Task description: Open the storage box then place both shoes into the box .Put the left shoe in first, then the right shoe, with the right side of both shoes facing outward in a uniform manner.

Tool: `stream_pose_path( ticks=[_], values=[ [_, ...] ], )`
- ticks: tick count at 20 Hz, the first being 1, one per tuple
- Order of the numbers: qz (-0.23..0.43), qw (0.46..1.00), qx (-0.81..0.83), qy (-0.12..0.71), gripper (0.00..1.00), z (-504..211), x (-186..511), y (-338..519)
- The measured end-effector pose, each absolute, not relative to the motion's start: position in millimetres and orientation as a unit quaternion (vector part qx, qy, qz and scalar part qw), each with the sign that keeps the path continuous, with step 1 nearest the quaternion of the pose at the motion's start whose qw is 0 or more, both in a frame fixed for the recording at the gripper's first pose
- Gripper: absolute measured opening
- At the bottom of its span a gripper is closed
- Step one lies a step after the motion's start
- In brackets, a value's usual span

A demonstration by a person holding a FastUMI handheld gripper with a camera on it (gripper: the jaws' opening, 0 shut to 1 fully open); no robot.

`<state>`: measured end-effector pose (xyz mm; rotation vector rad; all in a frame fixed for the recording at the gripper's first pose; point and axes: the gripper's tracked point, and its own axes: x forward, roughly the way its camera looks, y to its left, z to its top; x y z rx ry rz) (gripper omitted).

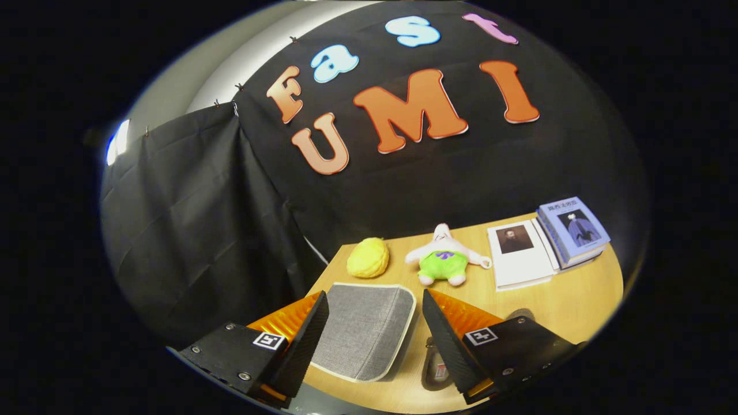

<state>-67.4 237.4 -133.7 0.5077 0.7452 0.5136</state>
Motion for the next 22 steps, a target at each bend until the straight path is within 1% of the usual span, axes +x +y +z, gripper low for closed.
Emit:
stream_pose_path(
  ticks=[7, 12, 16, 22],
  values=[
    [0.299, 0.799, 0.276, 0.443, 0.97, -194.9, -90.6, 261.1],
    [0.316, 0.745, 0.314, 0.496, 0.97, -232.3, -104.9, 280.1],
    [0.320, 0.711, 0.350, 0.519, 0.97, -252.1, -111.9, 289.4],
    [0.325, 0.670, 0.405, 0.530, 0.96, -269.9, -108.3, 301.1]
  ],
)
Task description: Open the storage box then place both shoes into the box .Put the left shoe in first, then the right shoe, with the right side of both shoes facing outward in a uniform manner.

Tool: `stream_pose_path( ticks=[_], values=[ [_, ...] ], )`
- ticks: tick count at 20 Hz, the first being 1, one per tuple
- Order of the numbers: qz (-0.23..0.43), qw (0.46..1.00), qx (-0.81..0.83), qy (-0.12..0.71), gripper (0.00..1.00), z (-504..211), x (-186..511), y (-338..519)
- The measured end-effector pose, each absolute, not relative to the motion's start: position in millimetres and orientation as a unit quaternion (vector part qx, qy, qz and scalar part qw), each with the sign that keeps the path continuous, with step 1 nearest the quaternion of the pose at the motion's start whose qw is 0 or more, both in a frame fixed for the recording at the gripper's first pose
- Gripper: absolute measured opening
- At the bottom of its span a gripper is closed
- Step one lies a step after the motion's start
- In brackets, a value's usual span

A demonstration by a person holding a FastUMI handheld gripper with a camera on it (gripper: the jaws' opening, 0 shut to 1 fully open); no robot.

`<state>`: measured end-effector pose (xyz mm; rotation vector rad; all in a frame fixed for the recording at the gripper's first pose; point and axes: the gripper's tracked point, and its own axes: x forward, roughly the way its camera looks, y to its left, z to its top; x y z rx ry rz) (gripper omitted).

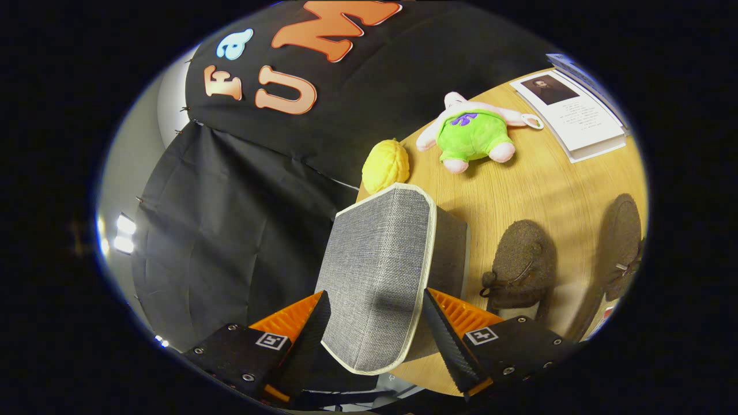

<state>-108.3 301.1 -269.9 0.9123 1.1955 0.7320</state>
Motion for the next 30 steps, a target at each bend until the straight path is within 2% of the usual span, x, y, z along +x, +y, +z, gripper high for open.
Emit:
stream_pose_path(
  ticks=[5, 15, 16, 17, 19, 20, 21, 25, 30],
  values=[
    [0.322, 0.623, 0.454, 0.550, 0.96, -291.9, -113.6, 314.1],
    [0.318, 0.577, 0.503, 0.559, 0.95, -309.6, -115.6, 339.6],
    [0.319, 0.575, 0.504, 0.560, 0.87, -311.5, -114.1, 341.6],
    [0.320, 0.574, 0.506, 0.558, 0.85, -308.3, -113.9, 337.0],
    [0.316, 0.578, 0.516, 0.548, 0.74, -303.0, -107.0, 332.5],
    [0.312, 0.580, 0.520, 0.544, 0.62, -302.1, -103.3, 329.5],
    [0.308, 0.580, 0.527, 0.539, 0.58, -299.8, -99.4, 323.9],
    [0.280, 0.587, 0.554, 0.520, 0.19, -290.4, -81.5, 308.2],
    [0.279, 0.579, 0.555, 0.528, 0.08, -281.0, -83.6, 313.0]
  ],
)
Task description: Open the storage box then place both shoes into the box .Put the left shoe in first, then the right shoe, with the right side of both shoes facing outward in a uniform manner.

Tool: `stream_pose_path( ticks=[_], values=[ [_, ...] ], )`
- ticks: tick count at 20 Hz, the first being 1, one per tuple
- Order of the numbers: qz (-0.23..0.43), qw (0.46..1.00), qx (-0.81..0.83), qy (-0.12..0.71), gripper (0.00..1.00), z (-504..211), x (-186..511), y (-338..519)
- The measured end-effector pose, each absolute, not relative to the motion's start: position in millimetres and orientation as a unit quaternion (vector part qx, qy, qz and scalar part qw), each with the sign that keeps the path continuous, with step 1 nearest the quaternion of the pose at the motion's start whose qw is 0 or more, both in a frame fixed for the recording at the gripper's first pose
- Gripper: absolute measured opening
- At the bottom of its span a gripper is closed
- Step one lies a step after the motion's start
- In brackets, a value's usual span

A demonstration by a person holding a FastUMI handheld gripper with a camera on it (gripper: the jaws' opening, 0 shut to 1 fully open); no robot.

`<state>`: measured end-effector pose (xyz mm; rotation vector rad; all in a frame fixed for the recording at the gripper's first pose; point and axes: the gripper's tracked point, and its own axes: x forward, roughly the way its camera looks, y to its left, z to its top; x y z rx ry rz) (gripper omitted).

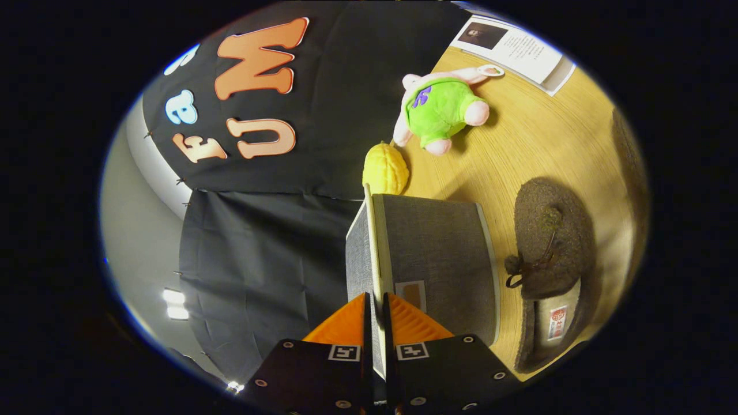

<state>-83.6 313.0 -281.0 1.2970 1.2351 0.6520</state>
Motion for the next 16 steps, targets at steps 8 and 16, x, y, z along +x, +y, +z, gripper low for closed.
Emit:
stream_pose_path(
  ticks=[8, 16],
  values=[
    [0.263, 0.601, 0.535, 0.532, 0.02, -272.1, -79.3, 320.7],
    [0.312, 0.627, 0.532, 0.476, 0.01, -182.5, -53.3, 329.6]
  ],
)
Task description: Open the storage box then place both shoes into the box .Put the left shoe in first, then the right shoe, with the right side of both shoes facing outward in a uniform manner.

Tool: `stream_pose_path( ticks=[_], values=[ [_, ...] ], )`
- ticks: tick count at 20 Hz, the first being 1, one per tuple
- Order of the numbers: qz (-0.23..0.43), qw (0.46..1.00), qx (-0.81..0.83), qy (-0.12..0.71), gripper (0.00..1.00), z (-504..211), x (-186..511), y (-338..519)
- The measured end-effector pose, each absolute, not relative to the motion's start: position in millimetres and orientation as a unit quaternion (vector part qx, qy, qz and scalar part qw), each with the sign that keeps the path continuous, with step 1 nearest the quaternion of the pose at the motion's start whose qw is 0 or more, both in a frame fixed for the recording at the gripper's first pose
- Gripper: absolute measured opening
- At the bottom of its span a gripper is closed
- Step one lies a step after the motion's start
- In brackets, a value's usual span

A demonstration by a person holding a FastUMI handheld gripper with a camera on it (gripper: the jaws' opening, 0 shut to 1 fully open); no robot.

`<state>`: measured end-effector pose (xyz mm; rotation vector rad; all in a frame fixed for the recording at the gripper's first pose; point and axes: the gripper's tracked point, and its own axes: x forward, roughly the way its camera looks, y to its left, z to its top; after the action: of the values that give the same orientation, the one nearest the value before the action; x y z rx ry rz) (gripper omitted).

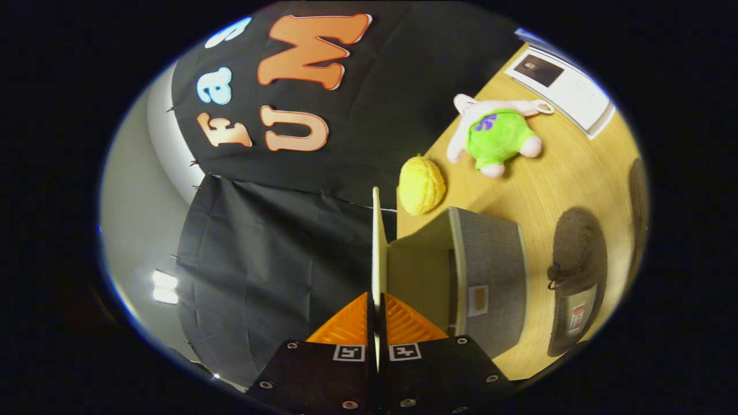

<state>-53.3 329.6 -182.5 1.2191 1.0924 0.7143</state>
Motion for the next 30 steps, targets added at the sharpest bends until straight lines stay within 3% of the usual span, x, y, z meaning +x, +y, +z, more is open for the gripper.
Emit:
stream_pose_path(
  ticks=[9, 21, 23, 25, 26, 28, 30],
  values=[
    [0.369, 0.655, 0.480, 0.452, 0.04, -107.7, -47.6, 397.3],
    [0.362, 0.671, 0.451, 0.465, 0.09, -98.3, -46.4, 494.1],
    [0.370, 0.672, 0.450, 0.458, 0.24, -91.5, -46.8, 500.7],
    [0.377, 0.679, 0.441, 0.449, 0.52, -86.3, -47.2, 500.9],
    [0.381, 0.684, 0.437, 0.442, 0.71, -83.1, -46.0, 500.2],
    [0.382, 0.695, 0.431, 0.430, 0.88, -78.4, -36.6, 492.1],
    [0.372, 0.709, 0.425, 0.422, 0.89, -83.5, -28.8, 475.6]
  ],
)
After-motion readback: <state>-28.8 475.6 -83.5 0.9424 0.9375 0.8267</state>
